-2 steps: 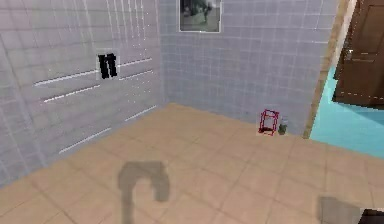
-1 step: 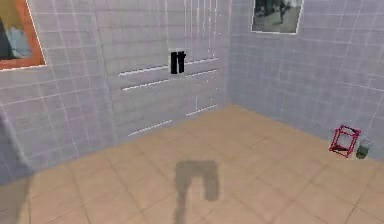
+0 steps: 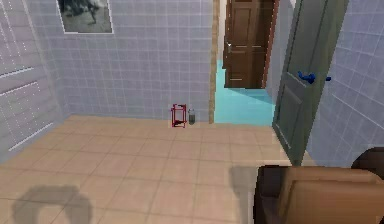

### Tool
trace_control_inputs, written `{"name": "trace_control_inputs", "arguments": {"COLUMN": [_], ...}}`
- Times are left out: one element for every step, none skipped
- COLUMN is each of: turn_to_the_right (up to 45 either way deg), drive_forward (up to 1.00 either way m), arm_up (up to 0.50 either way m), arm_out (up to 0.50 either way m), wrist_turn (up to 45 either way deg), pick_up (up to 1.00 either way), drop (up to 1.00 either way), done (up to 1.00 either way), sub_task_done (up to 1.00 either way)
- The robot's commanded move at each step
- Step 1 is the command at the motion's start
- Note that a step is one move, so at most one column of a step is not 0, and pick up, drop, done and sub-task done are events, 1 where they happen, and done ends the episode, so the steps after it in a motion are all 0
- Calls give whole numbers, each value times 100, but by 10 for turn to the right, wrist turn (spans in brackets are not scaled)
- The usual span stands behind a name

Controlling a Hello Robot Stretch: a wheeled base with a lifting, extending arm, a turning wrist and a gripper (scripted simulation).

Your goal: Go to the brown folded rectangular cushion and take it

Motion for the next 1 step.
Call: {"name": "trace_control_inputs", "arguments": {"turn_to_the_right": [60], "drive_forward": [0], "arm_up": [0], "arm_out": [0], "wrist_turn": [0], "pick_up": [0], "drop": [0], "done": [0], "sub_task_done": [0]}}
